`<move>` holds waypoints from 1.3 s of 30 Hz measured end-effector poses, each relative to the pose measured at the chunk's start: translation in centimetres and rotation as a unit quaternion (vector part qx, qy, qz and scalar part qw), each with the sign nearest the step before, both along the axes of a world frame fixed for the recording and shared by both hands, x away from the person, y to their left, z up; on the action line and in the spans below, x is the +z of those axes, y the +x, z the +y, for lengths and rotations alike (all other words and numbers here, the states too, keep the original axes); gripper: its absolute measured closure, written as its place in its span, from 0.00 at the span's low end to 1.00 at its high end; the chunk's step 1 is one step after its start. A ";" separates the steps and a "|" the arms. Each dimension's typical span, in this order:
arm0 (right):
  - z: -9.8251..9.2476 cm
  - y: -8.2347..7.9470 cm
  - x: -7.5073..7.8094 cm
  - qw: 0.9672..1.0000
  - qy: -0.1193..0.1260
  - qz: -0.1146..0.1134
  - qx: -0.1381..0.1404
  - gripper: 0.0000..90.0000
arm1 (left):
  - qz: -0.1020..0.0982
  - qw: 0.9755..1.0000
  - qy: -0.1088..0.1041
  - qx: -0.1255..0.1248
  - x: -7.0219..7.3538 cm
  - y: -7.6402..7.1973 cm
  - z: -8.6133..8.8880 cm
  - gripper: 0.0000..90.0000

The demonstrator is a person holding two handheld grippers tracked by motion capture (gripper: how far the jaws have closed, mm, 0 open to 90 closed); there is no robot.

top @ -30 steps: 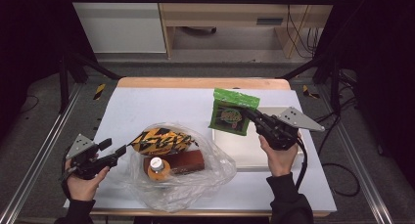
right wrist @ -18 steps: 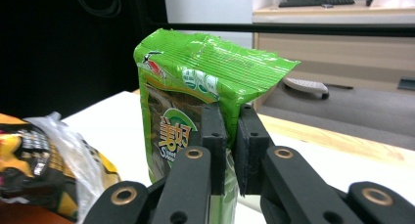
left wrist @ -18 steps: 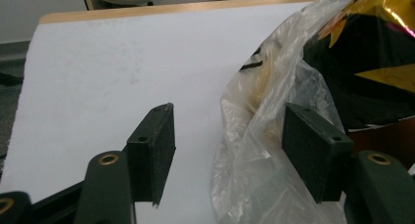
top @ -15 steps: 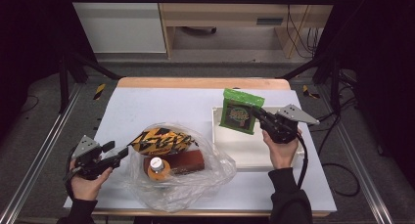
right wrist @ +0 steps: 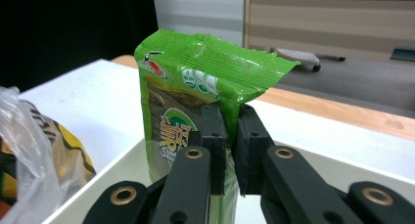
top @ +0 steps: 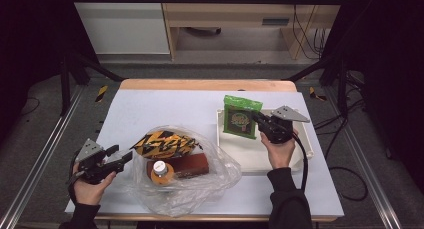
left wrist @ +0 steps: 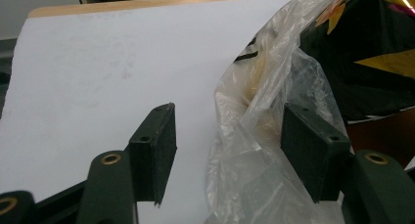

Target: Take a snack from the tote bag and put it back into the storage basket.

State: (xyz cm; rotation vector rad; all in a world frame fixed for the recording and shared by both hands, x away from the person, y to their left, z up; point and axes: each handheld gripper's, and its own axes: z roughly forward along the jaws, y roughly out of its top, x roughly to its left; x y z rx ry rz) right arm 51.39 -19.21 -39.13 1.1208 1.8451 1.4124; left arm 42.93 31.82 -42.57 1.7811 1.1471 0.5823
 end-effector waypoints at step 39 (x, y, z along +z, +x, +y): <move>0.5 4.7 -4.2 0.996 -0.046 0.039 -0.060 0.50 | 0.009 1.000 0.006 -0.003 -0.5 0.2 -0.2 0.43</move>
